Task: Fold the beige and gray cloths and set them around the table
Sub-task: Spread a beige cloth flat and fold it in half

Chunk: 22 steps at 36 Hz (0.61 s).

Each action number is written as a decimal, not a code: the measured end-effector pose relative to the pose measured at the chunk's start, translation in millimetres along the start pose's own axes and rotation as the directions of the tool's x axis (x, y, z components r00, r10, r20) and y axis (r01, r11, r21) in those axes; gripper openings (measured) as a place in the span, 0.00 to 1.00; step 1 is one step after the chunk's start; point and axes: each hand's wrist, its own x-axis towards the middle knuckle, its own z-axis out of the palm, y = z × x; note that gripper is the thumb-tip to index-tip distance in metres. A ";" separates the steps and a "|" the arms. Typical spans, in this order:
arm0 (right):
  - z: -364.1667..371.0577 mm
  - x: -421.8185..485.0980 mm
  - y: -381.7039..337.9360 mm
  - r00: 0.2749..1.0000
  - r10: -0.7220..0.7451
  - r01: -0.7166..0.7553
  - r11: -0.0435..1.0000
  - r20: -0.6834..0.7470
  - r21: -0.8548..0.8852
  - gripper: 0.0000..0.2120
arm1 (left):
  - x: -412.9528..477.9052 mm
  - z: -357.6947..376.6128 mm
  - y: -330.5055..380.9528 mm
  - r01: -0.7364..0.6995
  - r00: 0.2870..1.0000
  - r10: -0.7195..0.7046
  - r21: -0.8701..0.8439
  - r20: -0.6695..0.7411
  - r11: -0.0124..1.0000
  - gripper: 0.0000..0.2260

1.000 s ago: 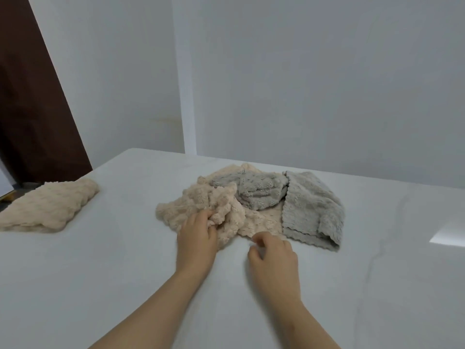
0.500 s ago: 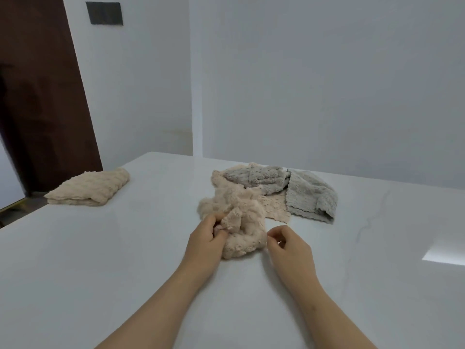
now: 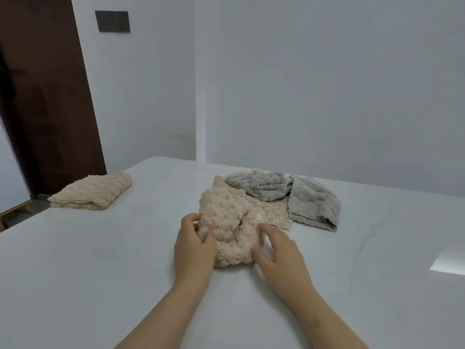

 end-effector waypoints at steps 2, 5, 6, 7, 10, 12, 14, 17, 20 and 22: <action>-0.5 1.7 -0.4 0.999 0.005 -0.002 0.996 0.042 -0.085 0.20 | 0.0 3.9 1.8 0.019 0.999 -0.019 0.012 0.039 1.000 0.14; 1.0 5.0 0.1 0.999 0.011 -0.004 0.989 0.042 -0.148 0.16 | 1.3 7.4 2.3 0.056 0.996 -0.054 -0.022 0.077 0.998 0.15; 1.9 6.4 1.3 0.999 0.012 -0.007 0.989 0.030 -0.150 0.14 | 2.4 8.7 1.8 0.071 0.993 -0.067 -0.045 0.097 0.996 0.15; 2.5 7.5 2.6 1.000 0.012 -0.010 0.989 0.018 -0.147 0.12 | 3.4 9.6 1.8 0.084 0.990 -0.076 -0.065 0.118 0.994 0.15; 1.0 9.8 6.5 0.999 0.037 -0.038 0.994 -0.005 -0.101 0.08 | 5.0 12.0 1.7 0.096 0.983 -0.079 -0.095 0.163 0.991 0.15; -0.8 10.2 8.1 0.998 0.061 -0.063 0.996 -0.030 -0.057 0.09 | 5.2 13.0 1.6 0.110 0.978 -0.088 -0.108 0.187 0.988 0.16; -1.7 10.4 8.3 0.993 0.063 -0.066 0.998 -0.102 -0.023 0.09 | 4.4 12.3 2.0 0.139 0.970 -0.109 -0.130 0.218 0.982 0.17; -2.9 10.5 4.6 0.988 0.050 -0.053 0.998 -0.147 -0.016 0.08 | 2.2 7.9 2.8 0.189 0.955 -0.138 -0.179 0.264 0.966 0.18; -1.8 9.0 2.7 0.998 0.052 -0.054 0.996 -0.026 -0.075 0.19 | 0.0 6.2 3.2 0.213 0.941 -0.141 -0.212 0.309 0.954 0.18; -1.6 7.6 2.8 0.998 0.051 -0.047 0.991 0.031 -0.125 0.22 | -0.9 6.8 3.9 0.215 0.940 -0.135 -0.237 0.313 0.947 0.18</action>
